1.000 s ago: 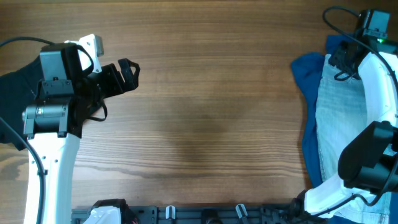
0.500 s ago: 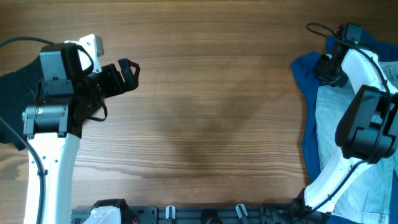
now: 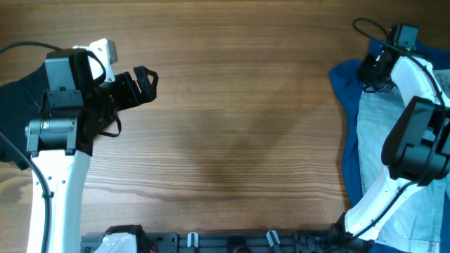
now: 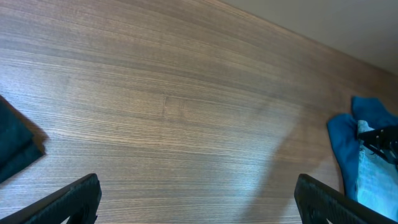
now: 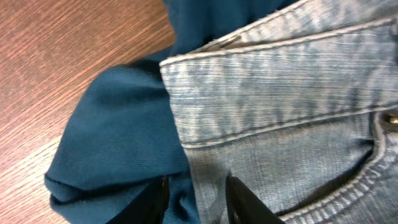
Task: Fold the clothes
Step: 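Reach the right gripper to the denim shorts waistband and grasp it, then drag the shorts left onto the table center with the right gripper, then release the shorts and move the right gripper to the leg hems, then grasp waistband with left gripper and leg hem with right gripper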
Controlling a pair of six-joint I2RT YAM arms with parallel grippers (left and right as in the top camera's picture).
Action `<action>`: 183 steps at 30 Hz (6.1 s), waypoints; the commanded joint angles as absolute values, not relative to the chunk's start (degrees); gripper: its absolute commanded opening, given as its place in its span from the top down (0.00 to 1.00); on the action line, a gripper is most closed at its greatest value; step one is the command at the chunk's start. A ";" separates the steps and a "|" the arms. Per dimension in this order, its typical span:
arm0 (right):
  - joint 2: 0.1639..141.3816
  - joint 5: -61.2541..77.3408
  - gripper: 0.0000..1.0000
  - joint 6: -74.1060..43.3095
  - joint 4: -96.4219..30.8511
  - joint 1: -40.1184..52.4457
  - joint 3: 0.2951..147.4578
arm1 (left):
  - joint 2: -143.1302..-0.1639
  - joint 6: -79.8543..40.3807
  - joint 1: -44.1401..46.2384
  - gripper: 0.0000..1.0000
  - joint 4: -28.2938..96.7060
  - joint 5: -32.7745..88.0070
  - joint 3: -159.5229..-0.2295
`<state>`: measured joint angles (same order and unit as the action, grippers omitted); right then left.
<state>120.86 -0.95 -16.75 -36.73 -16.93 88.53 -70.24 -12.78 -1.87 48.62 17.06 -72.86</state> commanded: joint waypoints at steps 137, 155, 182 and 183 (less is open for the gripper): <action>81.58 13.67 0.27 -21.17 -60.23 8.01 54.06 | -105.06 -24.01 -21.61 0.96 47.57 5.43 -55.51; 81.65 24.08 0.69 -25.47 -42.06 8.01 32.93 | -104.53 -17.26 -21.61 0.96 50.87 12.67 -55.99; 82.17 19.09 0.95 -31.20 -48.53 6.66 77.25 | -82.65 -17.12 -19.35 0.96 55.90 6.35 -75.35; 83.00 19.09 0.95 -32.47 -48.51 6.66 77.25 | -82.67 -17.12 -18.94 0.96 54.83 6.35 -75.33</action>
<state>81.30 20.56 -27.99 -49.47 7.66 75.88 -83.46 -17.23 -19.55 57.43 8.05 -74.04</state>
